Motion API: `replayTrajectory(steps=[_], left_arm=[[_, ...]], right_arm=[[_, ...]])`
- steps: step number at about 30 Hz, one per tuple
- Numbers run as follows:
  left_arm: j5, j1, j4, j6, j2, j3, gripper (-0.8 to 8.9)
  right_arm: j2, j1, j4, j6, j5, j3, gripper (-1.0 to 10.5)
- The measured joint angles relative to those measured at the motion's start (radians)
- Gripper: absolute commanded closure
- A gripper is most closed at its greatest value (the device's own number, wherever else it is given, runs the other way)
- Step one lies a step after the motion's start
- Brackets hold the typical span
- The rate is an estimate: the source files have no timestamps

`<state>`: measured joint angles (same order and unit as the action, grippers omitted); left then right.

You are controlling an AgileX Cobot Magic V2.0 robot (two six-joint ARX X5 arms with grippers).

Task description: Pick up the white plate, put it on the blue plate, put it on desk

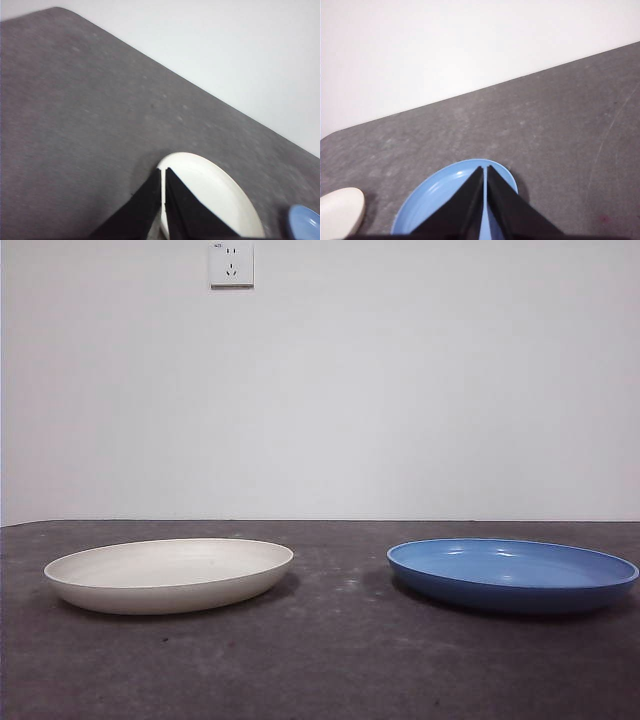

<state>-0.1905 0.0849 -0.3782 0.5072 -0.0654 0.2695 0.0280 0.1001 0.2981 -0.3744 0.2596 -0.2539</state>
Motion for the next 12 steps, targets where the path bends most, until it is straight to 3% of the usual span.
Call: replayTrajectory(steps=[5, 12], left_arm=[[-0.089, 0.0, -0.042, -0.037, -0.085, 0.11, 8.01], [-0.227, 0.0, -0.121, -0.145, -0.267, 0.269, 8.01]], right_arm=[[0.086, 0.0, 0.083, 0.031, 0.0, -0.136, 9.4], [0.286, 0.0, 0.249, 0.138, 0.037, -0.349, 9.4]])
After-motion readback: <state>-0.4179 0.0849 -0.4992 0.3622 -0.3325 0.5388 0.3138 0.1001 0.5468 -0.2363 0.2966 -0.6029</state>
